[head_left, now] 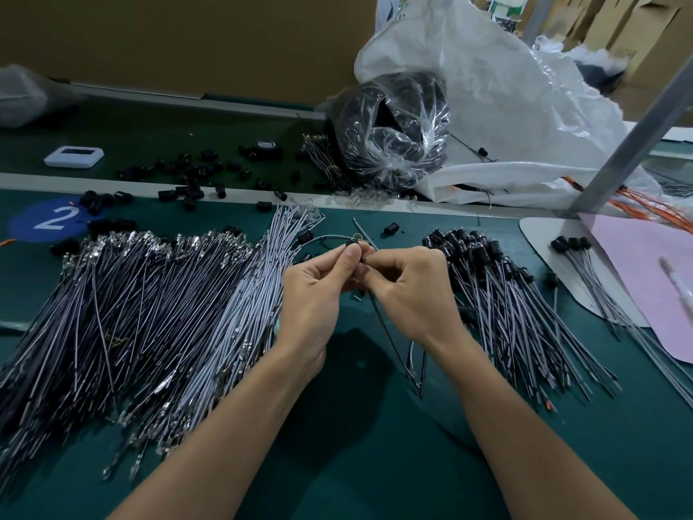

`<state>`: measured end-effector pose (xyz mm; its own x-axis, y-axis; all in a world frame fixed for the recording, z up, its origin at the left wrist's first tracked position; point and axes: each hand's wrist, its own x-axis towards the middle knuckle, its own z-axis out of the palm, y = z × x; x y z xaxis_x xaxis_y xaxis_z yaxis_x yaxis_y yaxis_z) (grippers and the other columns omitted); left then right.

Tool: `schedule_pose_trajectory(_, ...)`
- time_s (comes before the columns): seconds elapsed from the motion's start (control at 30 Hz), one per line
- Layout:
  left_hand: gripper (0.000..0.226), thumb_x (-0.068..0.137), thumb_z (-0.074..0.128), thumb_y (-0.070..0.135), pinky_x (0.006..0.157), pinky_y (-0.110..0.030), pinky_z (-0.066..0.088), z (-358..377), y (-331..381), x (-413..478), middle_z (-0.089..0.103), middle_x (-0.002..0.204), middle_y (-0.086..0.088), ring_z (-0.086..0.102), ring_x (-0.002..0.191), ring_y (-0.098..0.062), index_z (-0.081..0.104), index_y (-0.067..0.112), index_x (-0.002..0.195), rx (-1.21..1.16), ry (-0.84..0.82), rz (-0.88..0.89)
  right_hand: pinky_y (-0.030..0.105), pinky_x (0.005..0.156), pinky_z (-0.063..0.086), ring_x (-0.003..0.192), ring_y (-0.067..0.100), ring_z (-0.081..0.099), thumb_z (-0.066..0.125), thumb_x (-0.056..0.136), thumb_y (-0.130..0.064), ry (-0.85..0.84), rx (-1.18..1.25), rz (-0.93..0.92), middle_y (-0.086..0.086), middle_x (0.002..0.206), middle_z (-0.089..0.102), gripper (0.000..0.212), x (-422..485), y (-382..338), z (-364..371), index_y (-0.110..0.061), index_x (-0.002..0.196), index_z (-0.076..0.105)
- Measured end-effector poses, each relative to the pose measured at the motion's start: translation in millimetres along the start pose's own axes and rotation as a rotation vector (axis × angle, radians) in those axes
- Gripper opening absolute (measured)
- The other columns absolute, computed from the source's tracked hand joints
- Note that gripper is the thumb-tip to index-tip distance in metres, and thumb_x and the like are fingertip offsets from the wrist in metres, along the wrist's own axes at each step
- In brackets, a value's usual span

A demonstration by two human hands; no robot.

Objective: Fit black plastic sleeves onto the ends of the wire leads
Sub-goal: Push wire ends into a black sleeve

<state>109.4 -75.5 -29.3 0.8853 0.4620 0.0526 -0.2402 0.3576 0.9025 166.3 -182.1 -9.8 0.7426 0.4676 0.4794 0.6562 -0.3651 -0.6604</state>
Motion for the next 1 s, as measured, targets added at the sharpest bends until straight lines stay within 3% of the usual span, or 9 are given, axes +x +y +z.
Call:
schedule_pose_trajectory(0.13, 0.028, 0.079, 0.067, 0.026, 0.085, -0.031, 0.057, -1, 1, 1, 0.075, 0.095, -0.014, 0.071, 0.091, -0.027, 0.076, 0.007, 0.096, -0.044, 0.016, -0.005, 0.014, 0.053, 0.044, 0.055, 0.006, 0.06, 0.072, 0.085, -0.007, 0.008, 0.046, 0.022, -0.009, 0.063, 0.068, 0.009, 2, -1, 0, -0.008, 0.078, 0.078)
schedule_pose_trajectory(0.23, 0.033, 0.075, 0.068, 0.028, 0.086, -0.029, 0.057, -1, 2, 1, 0.076, 0.094, -0.011, 0.071, 0.09, -0.022, 0.075, 0.006, 0.099, -0.047, 0.03, 0.012, 0.03, 0.056, 0.051, 0.057, 0.018, 0.064, 0.073, 0.084, -0.01, -0.014, 0.103, 0.067, 0.0, 0.064, 0.071, 0.007, 3, -3, -2, -0.009, 0.079, 0.078)
schedule_pose_trajectory(0.43, 0.036, 0.075, 0.068, 0.029, 0.086, -0.025, 0.054, -3, 5, 1, 0.076, 0.098, -0.006, 0.067, 0.087, -0.01, 0.075, 0.005, 0.102, 0.004, 0.037, 0.045, 0.025, 0.052, 0.042, 0.052, 0.009, 0.05, 0.078, 0.08, -0.01, -0.028, 0.209, 0.138, 0.002, 0.057, 0.064, 0.002, 4, -2, -4, -0.009, 0.08, 0.077)
schedule_pose_trajectory(0.57, 0.032, 0.077, 0.068, 0.027, 0.087, -0.025, 0.055, -1, 5, 1, 0.076, 0.099, -0.007, 0.07, 0.096, -0.018, 0.075, 0.006, 0.1, -0.001, 0.017, 0.053, 0.019, 0.055, 0.043, 0.054, 0.005, 0.056, 0.079, 0.078, -0.009, -0.057, 0.256, 0.185, -0.006, 0.06, 0.066, 0.004, 5, 1, -5, -0.008, 0.081, 0.077)
schedule_pose_trajectory(0.7, 0.03, 0.077, 0.068, 0.028, 0.091, -0.029, 0.054, -1, 5, 1, 0.076, 0.1, -0.006, 0.069, 0.105, -0.022, 0.075, 0.008, 0.099, 0.0, 0.013, 0.053, 0.026, 0.066, 0.055, 0.069, 0.014, 0.069, 0.08, 0.076, -0.004, -0.053, 0.309, 0.204, 0.003, 0.075, 0.074, 0.01, 4, 0, -5, -0.007, 0.084, 0.076)
schedule_pose_trajectory(0.9, 0.024, 0.077, 0.067, 0.032, 0.094, -0.036, 0.05, -2, 6, 1, 0.076, 0.1, -0.004, 0.068, 0.107, -0.023, 0.077, 0.016, 0.093, 0.032, 0.018, 0.059, 0.017, 0.062, 0.05, 0.061, 0.01, 0.065, 0.072, 0.082, 0.003, -0.15, 0.456, 0.278, 0.005, 0.068, 0.071, 0.013, 6, -2, -11, -0.01, 0.082, 0.071)
schedule_pose_trajectory(1.0, 0.027, 0.077, 0.068, 0.03, 0.097, -0.038, 0.051, -2, 6, 0, 0.076, 0.1, -0.006, 0.068, 0.105, -0.023, 0.077, 0.013, 0.095, 0.024, 0.016, 0.06, 0.016, 0.062, 0.05, 0.062, 0.008, 0.062, 0.07, 0.085, 0.0, -0.183, 0.481, 0.299, 0.006, 0.071, 0.07, 0.003, 5, -4, -10, -0.003, 0.087, 0.071)
